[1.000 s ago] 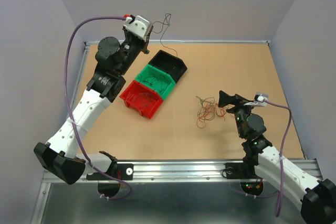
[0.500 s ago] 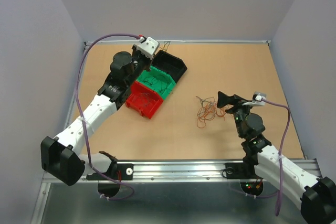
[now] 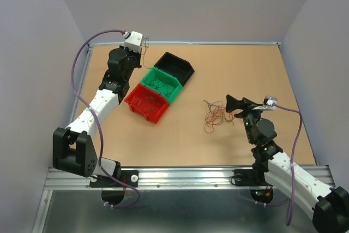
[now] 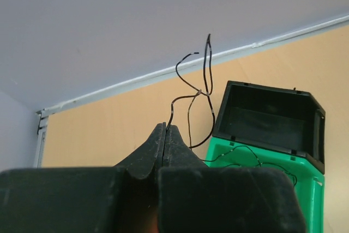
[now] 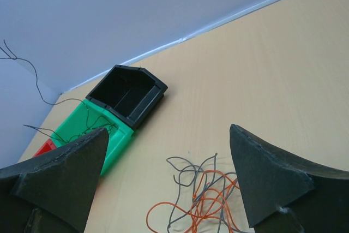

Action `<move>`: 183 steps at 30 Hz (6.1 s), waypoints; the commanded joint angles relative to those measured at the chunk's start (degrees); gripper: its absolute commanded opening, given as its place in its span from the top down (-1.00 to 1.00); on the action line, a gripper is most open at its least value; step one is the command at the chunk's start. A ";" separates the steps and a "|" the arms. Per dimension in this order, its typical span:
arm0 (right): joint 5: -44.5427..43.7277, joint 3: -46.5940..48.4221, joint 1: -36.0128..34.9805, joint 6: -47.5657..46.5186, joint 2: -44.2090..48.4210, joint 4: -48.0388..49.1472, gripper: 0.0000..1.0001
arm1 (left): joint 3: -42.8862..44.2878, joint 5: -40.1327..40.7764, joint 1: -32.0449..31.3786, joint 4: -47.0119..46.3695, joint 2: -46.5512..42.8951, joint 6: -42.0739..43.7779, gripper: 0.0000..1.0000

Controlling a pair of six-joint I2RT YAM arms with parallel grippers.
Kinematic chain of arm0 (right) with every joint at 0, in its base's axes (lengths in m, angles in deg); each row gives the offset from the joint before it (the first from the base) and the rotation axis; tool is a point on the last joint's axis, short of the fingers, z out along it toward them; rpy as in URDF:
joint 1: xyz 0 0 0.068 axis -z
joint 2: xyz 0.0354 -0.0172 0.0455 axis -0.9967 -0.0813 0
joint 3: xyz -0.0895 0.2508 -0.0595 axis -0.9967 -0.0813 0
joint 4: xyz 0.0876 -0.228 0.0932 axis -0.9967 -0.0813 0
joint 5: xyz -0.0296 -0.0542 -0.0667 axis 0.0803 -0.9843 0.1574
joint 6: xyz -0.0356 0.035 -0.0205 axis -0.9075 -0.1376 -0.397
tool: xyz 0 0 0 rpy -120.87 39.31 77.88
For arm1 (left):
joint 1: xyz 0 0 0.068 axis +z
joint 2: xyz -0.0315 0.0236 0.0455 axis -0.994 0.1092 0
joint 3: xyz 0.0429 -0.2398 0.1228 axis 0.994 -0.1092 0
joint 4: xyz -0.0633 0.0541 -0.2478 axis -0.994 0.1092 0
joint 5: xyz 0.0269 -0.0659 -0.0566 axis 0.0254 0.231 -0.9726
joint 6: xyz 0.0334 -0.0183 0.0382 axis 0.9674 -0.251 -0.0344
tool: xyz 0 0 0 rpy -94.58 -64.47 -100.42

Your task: Untangle the cables

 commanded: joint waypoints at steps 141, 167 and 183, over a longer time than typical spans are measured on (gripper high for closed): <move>20.28 8.89 0.48 -4.64 -15.87 1.01 -0.93 | 15.68 -11.52 -3.33 16.29 28.58 13.57 0.98; 19.58 8.18 0.48 -5.34 -14.20 0.13 -0.93 | 7.15 -4.24 -4.47 25.43 21.97 22.80 1.00; 22.48 10.82 0.48 -6.22 -19.73 -0.83 -0.93 | 3.11 2.72 -7.99 15.42 22.08 20.69 0.22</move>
